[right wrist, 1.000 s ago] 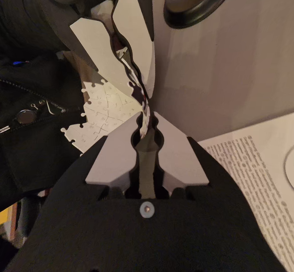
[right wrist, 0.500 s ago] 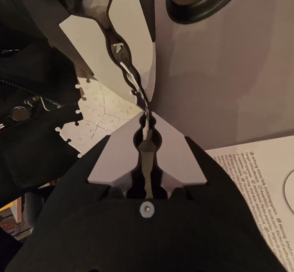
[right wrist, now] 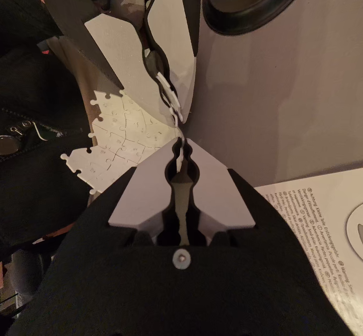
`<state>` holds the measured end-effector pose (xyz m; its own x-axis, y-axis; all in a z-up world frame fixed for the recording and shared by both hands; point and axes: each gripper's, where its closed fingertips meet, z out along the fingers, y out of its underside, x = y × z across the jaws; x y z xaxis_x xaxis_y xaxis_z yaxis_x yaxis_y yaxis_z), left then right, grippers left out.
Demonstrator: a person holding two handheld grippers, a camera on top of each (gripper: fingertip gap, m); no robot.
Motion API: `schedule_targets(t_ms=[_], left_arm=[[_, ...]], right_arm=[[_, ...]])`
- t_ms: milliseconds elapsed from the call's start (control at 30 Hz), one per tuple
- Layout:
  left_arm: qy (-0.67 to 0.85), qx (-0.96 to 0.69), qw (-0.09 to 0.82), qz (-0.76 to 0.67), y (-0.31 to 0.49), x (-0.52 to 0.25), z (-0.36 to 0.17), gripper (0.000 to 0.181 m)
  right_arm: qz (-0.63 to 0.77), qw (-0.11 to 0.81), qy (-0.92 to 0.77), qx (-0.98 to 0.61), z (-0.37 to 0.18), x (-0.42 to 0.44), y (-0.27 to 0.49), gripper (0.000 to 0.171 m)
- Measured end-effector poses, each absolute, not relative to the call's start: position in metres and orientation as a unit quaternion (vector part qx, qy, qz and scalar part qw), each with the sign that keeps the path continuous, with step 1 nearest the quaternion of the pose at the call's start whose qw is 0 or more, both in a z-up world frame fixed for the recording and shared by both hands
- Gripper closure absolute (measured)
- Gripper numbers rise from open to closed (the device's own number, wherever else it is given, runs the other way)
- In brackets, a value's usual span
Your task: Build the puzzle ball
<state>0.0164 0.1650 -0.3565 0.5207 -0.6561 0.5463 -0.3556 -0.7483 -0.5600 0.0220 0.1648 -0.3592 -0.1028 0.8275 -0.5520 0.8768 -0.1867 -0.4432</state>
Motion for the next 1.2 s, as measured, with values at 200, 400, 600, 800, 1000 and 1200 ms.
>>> schedule_targets(t_ms=[200, 400, 600, 800, 1000, 1200], left_arm=[[0.291, -0.855, 0.194, -0.384, 0.1674, 0.0173, -0.3564, 0.179], [0.291, -0.858, 0.194, -0.375, 0.1672, 0.0174, -0.357, 0.179], [0.293, -0.861, 0.195, -0.367, 0.1685, 0.0181, -0.3588, 0.179], [0.305, -0.861, 0.197, -0.356, 0.1681, 0.0171, -0.3591, 0.178], [0.303, -0.857, 0.194, -0.368, 0.1681, 0.018, -0.3588, 0.179], [0.289, -0.854, 0.187, -0.389, 0.1701, 0.0178, -0.3579, 0.178]], right_arm=[[-0.364, 0.026, 0.64, 0.676, -0.3595, 0.0223, 0.1677, 0.169], [-0.357, 0.035, 0.636, 0.683, -0.361, 0.0222, 0.168, 0.169], [-0.333, 0.037, 0.637, 0.694, -0.3625, 0.0234, 0.1676, 0.171], [-0.311, 0.042, 0.645, 0.697, -0.3625, 0.0233, 0.1671, 0.171], [-0.292, 0.031, 0.666, 0.686, -0.3624, 0.0243, 0.1682, 0.171], [-0.304, 0.015, 0.667, 0.68, -0.3627, 0.0224, 0.1732, 0.169]])
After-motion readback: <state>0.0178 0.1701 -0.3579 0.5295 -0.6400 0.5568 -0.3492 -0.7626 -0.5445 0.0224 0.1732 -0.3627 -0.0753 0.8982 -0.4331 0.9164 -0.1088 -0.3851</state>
